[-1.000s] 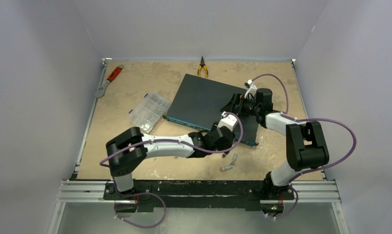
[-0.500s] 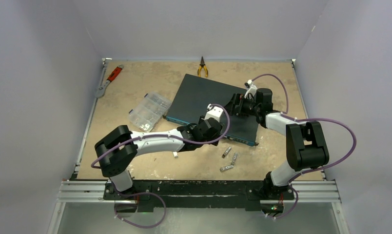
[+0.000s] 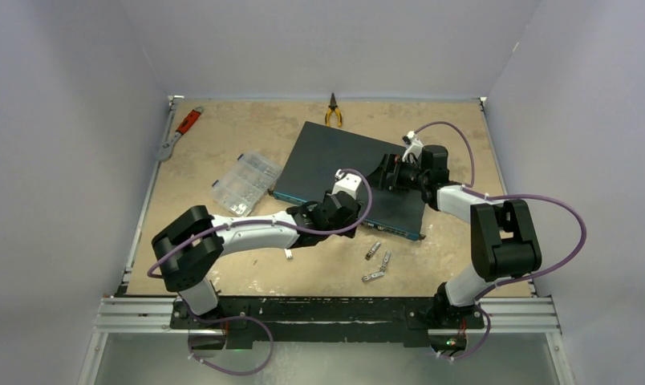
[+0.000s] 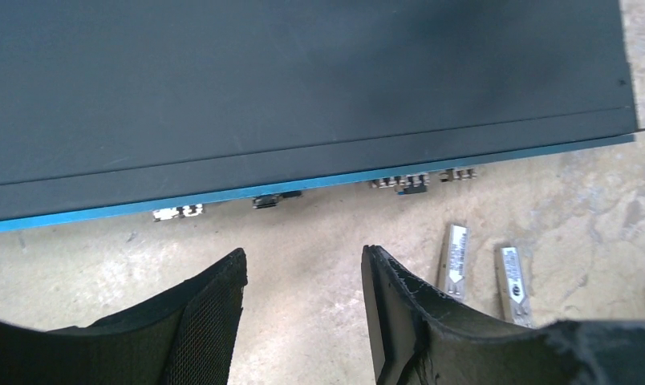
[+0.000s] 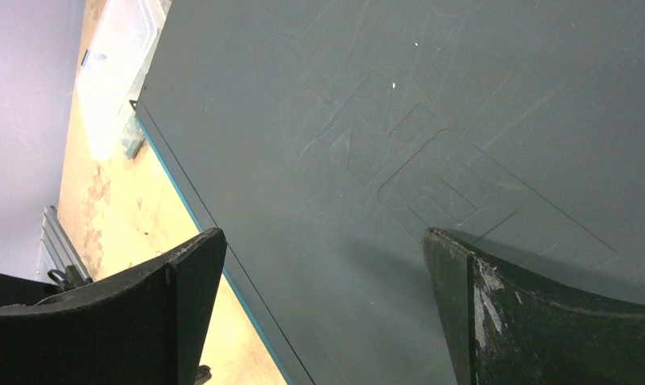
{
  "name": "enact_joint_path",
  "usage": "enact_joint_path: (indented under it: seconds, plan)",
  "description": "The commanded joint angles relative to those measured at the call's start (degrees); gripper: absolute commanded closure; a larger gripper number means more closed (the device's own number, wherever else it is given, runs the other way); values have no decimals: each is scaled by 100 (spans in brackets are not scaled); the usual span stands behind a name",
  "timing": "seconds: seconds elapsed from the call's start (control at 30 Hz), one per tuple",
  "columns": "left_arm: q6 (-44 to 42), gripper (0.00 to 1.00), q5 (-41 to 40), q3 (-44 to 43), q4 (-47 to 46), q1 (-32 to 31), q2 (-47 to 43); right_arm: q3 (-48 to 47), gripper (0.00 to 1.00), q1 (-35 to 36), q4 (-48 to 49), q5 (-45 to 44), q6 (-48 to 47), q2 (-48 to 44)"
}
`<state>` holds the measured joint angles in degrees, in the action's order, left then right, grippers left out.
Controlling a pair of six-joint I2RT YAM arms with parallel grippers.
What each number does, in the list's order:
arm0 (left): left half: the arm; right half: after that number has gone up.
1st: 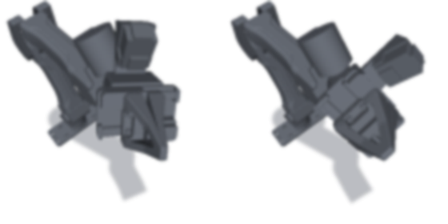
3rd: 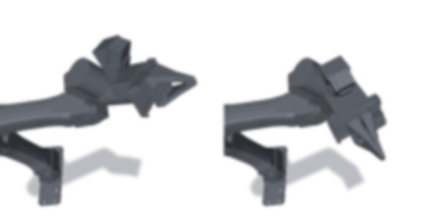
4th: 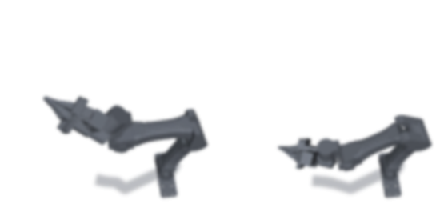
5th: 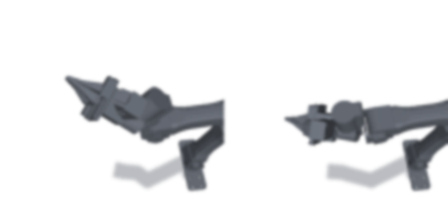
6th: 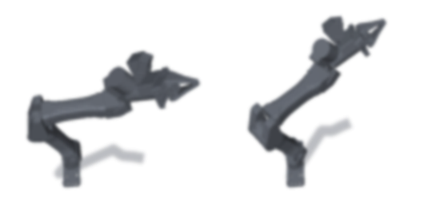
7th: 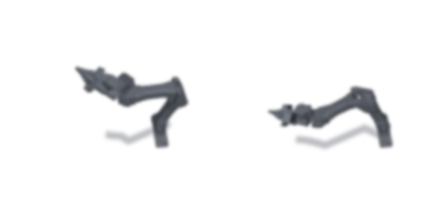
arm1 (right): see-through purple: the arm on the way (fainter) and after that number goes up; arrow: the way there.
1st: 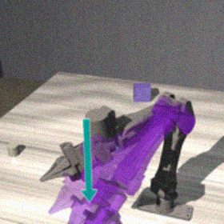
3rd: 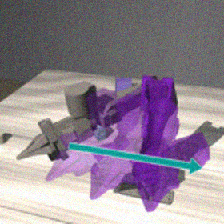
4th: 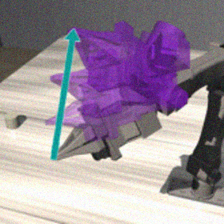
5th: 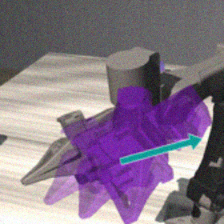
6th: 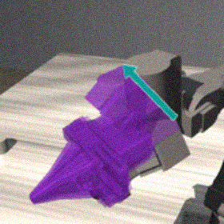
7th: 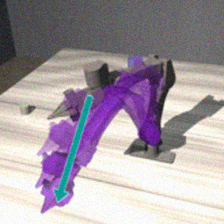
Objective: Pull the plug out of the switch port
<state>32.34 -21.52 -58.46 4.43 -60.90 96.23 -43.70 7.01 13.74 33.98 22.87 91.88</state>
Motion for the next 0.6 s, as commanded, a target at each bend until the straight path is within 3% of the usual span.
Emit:
enact_joint_path:
  seconds: [0.0,0.43,0.57]
  plan:
    - [84,47,345,-87,-530,-58,15,316,1,-37,-1224,-840,-257,492]
    - [210,49,-44,-1257,-451,-777,1061,347,1,-41,-1231,-825,-257,446]
    - [386,52,-280,-1613,-55,-835,1365,353,1,-40,-1231,-815,-257,430]
